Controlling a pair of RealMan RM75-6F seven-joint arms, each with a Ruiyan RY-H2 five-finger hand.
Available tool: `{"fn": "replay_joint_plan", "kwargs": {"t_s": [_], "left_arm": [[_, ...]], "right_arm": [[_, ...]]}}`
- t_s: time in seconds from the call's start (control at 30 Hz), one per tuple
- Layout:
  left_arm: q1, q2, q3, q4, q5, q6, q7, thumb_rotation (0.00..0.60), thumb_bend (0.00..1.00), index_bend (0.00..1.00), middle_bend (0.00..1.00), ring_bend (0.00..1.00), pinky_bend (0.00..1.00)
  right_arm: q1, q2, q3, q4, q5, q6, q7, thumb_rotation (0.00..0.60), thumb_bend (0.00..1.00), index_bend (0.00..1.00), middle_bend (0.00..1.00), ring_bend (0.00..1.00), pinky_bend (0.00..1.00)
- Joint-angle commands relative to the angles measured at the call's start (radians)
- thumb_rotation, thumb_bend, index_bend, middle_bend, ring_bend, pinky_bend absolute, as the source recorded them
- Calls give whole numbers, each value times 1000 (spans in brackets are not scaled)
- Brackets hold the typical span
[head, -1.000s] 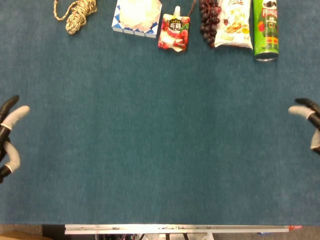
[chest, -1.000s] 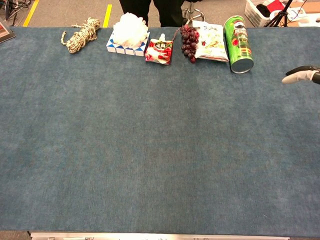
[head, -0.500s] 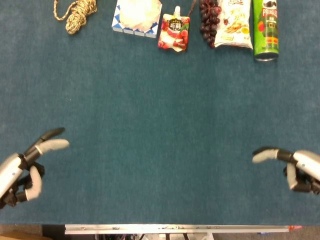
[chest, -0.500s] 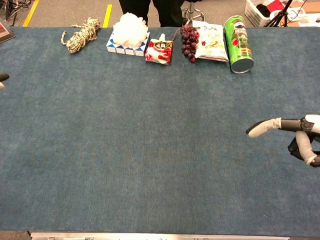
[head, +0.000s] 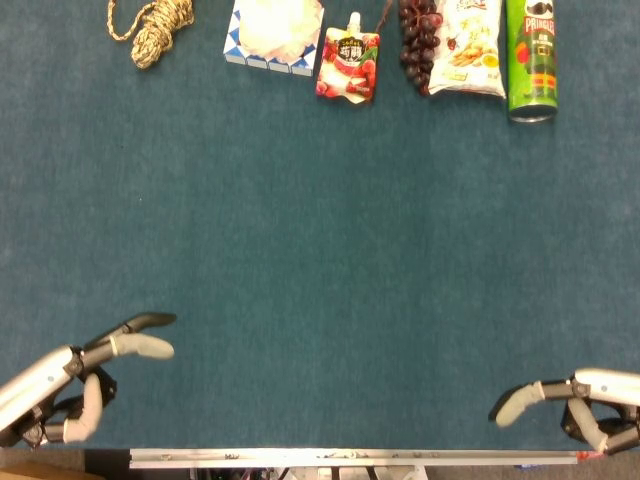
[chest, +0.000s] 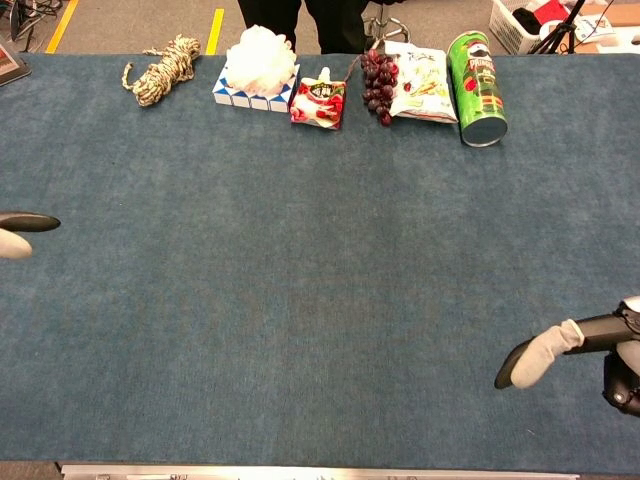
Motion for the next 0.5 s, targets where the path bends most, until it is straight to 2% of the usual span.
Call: {"fn": "replay_joint_plan", "kwargs": {"t_s": [0.03, 0.33, 0.5], "left_arm": [[-26, 1, 26, 14, 23, 12, -47, 600, 928, 207, 78, 904, 1000], [-74, -5, 74, 45, 63, 44, -136, 600, 930, 217, 93, 905, 1000], [-91, -7, 89, 51, 52, 28, -132, 600, 930, 220, 98, 904, 1000]], "right_arm": [[16, -13, -17, 14, -8, 13, 11, 600, 1000, 238, 202, 907, 1000], [46, -55, -67, 77, -29, 90, 62, 600, 1000, 238, 214, 908, 1000], [56, -68, -85, 110, -45, 134, 55, 600, 1000, 238, 235, 908, 1000]]}}
